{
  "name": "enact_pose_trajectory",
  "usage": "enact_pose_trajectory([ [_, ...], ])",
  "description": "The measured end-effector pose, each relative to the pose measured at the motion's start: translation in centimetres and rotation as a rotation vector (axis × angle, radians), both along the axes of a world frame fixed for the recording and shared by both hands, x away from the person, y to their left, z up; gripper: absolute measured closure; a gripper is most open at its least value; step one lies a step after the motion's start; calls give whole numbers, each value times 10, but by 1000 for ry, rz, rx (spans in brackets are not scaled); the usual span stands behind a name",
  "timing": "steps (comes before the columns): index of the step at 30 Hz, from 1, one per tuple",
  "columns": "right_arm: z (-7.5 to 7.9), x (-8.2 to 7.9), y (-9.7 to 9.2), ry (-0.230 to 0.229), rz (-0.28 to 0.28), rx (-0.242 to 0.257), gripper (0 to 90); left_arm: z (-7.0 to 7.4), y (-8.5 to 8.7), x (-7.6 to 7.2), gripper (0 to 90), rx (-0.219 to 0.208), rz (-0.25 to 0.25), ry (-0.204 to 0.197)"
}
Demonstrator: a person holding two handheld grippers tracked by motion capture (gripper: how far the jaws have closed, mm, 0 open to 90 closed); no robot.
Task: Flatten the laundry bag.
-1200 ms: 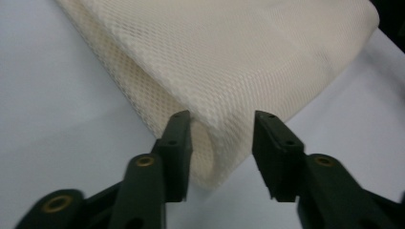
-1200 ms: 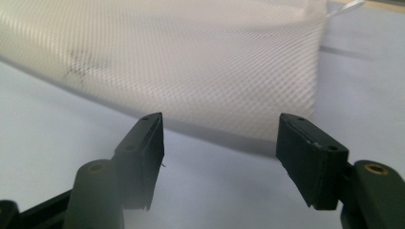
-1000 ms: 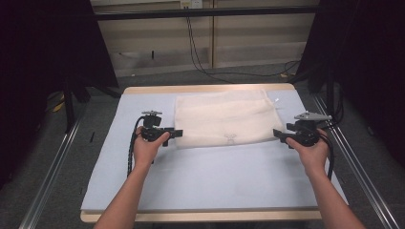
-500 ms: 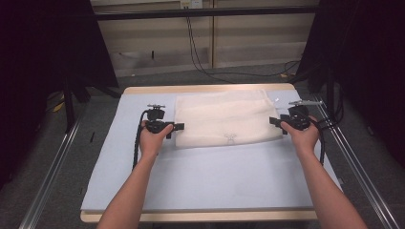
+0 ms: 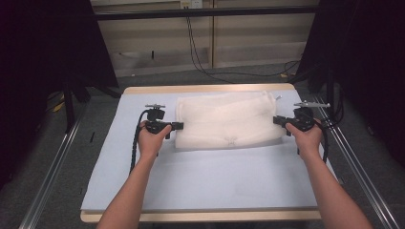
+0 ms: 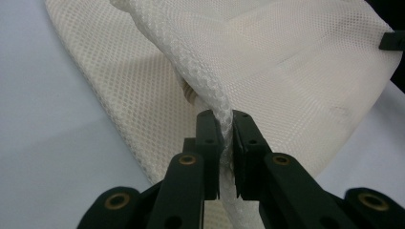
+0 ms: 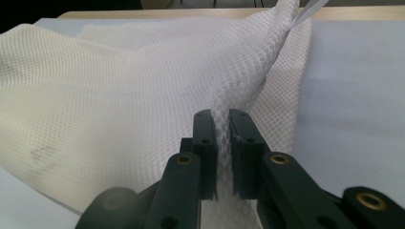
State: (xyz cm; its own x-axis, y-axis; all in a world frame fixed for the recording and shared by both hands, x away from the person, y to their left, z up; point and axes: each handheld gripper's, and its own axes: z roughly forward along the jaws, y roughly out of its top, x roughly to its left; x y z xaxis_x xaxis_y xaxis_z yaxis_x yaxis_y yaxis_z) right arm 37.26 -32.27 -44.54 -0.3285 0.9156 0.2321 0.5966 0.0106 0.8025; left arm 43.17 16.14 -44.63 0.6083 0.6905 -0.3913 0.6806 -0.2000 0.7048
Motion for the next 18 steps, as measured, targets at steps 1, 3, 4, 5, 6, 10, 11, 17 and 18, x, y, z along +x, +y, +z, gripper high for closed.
enact_pose_trajectory([
  [1,0,-4,-2,-7,5,-12,826,1,1,-2,835,4,-8,0],
  [3,-3,-13,-7,-11,9,-10,829,3,3,-6,841,2,-17,3],
  [4,-5,-17,-10,-11,9,-3,830,3,3,-8,842,1,-19,-2],
  [5,-7,-20,-12,-15,12,-1,830,3,4,-10,843,-6,-29,-11],
  [6,-9,-24,-13,-11,20,4,829,2,5,-13,844,-14,-31,-14],
  [10,-15,-37,-11,2,48,-28,806,-3,4,-21,844,3,-52,-4],
  [11,-15,-39,-9,7,54,-37,785,-4,4,-23,844,-6,-54,-12],
  [17,-12,-35,-8,7,2,-58,562,-9,5,-22,827,-10,-38,-6],
  [18,-12,-31,-8,2,-7,-46,539,-10,4,-20,821,-3,-43,-2],
])
